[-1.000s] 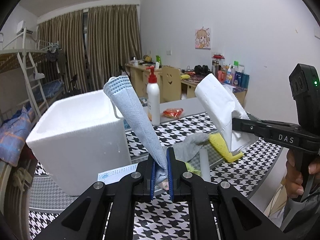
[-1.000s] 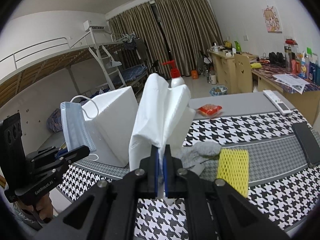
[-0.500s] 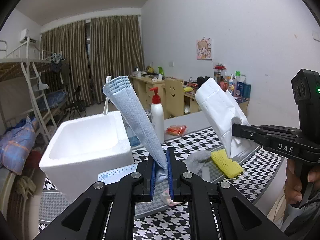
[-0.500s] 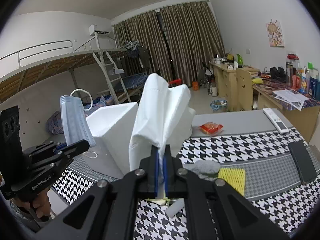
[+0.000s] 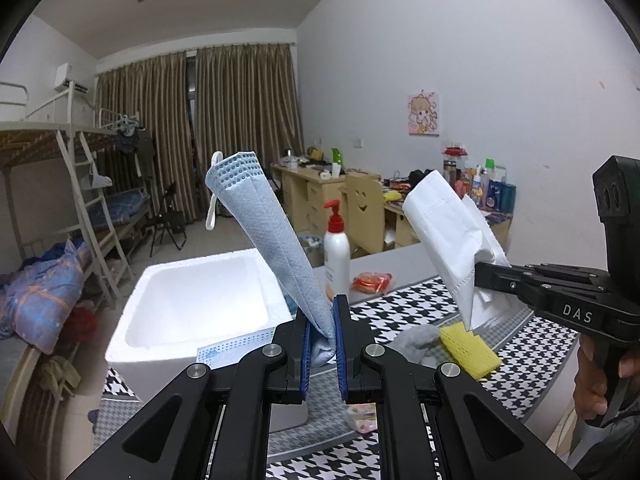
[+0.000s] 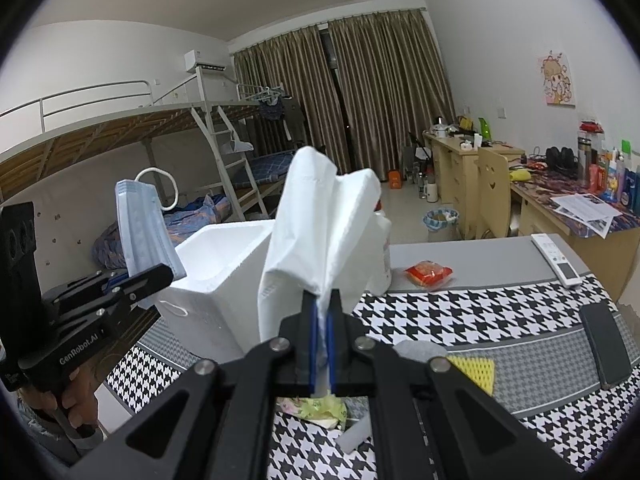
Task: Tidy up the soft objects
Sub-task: 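Lift the paper towel with the right gripper while the left gripper carries the mask toward the foam box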
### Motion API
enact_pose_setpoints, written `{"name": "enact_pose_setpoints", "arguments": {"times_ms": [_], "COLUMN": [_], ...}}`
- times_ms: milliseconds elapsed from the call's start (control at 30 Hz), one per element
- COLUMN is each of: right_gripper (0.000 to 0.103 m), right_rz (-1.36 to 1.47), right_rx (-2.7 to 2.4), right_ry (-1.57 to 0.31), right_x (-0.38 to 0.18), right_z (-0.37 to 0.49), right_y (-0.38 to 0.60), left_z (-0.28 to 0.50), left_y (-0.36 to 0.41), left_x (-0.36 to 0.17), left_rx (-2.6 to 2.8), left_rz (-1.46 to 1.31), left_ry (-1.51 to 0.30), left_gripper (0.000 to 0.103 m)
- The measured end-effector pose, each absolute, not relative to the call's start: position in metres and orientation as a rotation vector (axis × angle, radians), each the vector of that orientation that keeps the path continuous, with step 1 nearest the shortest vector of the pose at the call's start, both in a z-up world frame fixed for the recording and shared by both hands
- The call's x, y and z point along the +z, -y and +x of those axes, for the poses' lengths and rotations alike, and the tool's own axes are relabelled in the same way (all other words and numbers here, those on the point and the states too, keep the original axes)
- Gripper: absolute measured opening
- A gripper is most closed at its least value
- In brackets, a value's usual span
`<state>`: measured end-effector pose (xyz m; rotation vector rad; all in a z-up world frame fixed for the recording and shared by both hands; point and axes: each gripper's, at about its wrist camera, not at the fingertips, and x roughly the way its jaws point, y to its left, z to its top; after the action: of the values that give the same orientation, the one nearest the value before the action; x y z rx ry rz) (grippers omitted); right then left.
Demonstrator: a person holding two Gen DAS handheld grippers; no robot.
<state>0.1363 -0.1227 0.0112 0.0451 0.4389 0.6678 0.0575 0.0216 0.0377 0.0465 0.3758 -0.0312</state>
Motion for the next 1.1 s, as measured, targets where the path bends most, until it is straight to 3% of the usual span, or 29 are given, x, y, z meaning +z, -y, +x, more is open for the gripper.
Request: {"name": "enact_pose_setpoints", "arguments": {"times_ms": [1100], "right_gripper": [0.007], "right_rz": [-0.032], "right_rx": [0.794], "right_ry": [-0.437], "right_x": [0.035], "right_z": [0.156], "right_y": [0.049], "left_z": [0.061], "left_y": [-0.065], "left_x": [0.055], "left_rx": [0.142], "left_rz": [0.026], "left_ry": [-0.309], "left_gripper": [0.011]}}
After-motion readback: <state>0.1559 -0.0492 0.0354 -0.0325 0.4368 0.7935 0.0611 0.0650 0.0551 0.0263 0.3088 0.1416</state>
